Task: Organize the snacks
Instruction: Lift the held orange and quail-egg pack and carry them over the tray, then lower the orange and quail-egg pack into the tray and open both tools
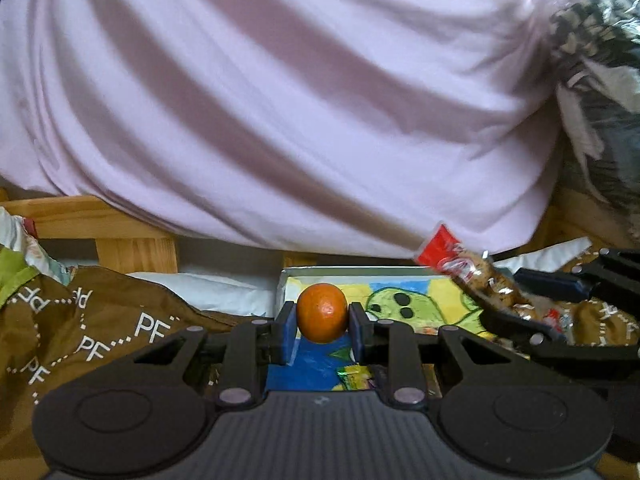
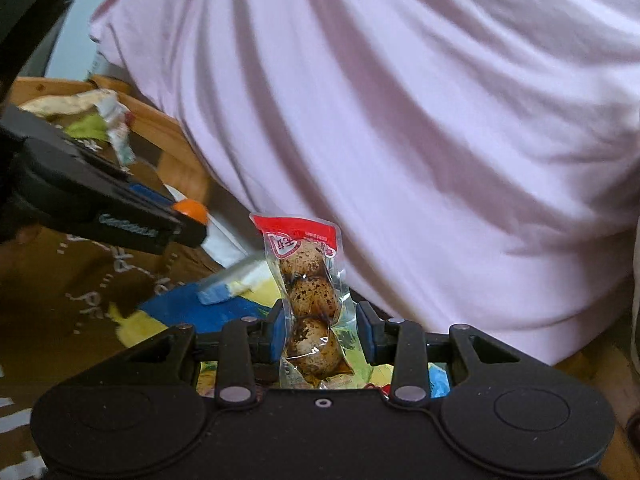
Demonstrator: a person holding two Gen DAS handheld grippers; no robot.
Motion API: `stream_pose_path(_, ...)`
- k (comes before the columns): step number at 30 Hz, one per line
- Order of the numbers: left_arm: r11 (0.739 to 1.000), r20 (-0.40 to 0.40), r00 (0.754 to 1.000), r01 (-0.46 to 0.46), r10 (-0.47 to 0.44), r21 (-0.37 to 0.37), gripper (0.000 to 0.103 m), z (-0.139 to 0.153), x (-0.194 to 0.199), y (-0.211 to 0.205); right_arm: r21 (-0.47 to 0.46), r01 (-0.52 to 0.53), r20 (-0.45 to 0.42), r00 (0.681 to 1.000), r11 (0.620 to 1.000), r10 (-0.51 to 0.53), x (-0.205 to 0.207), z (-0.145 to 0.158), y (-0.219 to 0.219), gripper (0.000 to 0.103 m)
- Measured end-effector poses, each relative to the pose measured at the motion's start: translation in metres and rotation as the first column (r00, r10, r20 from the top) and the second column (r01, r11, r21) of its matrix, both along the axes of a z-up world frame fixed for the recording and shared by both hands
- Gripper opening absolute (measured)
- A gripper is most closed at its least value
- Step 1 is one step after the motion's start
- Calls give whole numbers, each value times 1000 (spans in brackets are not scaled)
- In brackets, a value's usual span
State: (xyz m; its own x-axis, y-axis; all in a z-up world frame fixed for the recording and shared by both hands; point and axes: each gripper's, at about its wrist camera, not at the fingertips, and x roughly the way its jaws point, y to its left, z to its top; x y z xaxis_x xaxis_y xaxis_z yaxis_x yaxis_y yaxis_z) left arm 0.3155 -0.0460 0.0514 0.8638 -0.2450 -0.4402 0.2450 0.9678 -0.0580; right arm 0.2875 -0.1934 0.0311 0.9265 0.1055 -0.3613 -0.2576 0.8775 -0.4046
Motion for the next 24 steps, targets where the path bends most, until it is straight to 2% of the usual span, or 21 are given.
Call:
stream_pose_path(6, 1000, -51, 999, -3, 4, 22, 30, -19, 38, -5, -27, 31, -22, 999, 999, -31, 35, -16, -11, 38)
stream_pose_path(10, 999, -77, 997, 18, -16, 35, 30, -32, 55, -17, -3, 45, -94, 995, 999, -46, 54, -31, -13, 38)
stream_pose_path(18, 998, -161, 987, 36, -27, 52, 30, -68, 72, -32, -24, 48, -201, 978, 999, -52, 77, -58, -4, 38)
stream_pose_path(24, 998, -218, 976, 39, -26, 56, 30, -83, 79, -32, -24, 51, -243, 968, 998, -56, 89, -71, 1, 39)
